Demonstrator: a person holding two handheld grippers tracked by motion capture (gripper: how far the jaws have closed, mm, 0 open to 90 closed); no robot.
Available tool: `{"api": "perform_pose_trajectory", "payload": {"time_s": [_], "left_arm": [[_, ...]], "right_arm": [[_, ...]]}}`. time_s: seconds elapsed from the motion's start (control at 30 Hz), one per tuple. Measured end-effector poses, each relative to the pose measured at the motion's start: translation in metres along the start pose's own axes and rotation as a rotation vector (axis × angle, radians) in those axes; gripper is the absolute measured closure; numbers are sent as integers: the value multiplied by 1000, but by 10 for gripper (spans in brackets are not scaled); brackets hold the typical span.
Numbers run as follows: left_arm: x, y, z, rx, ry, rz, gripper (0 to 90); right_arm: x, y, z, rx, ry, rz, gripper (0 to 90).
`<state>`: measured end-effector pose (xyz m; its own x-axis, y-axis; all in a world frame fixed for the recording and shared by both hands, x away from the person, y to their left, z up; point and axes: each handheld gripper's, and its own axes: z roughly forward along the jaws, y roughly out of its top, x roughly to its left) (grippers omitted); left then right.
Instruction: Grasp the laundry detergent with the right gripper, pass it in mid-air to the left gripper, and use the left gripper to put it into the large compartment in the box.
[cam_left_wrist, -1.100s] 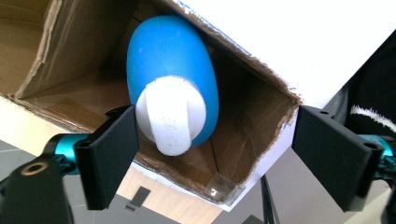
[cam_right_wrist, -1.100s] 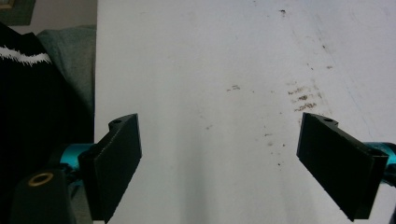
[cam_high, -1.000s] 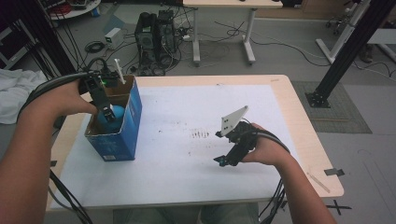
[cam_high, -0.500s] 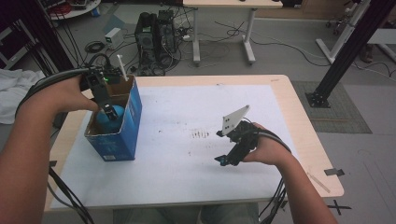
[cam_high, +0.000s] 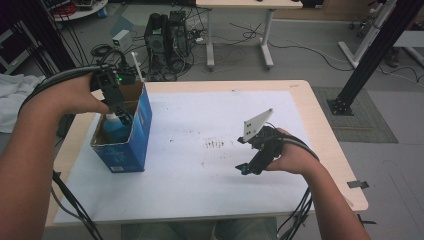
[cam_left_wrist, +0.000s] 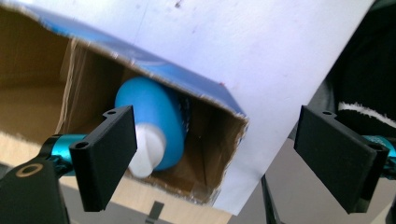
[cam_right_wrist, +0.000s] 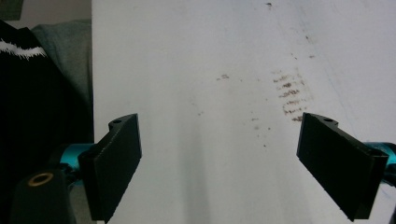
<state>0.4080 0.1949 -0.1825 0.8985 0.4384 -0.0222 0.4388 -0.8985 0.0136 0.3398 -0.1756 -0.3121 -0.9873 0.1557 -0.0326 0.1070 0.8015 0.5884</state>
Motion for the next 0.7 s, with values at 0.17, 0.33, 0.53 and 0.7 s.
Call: {"api": "perform_pose_trajectory", "payload": {"time_s": [0.17, 0.33, 0.53, 0.7], "left_arm": [[-6, 13, -1, -2, 4, 74, 132], [-13, 26, -1, -6, 9, 135, 132], [-21, 48, 6, 10, 0, 190, 132], [-24, 58, 14, 18, -4, 211, 132]], "right_arm": [[-4, 2, -8, 21, -9, -7, 131], [-8, 6, -16, 48, -9, -10, 131], [-19, 12, -23, 116, 7, -24, 131], [-26, 15, -24, 145, 15, -32, 131]]}}
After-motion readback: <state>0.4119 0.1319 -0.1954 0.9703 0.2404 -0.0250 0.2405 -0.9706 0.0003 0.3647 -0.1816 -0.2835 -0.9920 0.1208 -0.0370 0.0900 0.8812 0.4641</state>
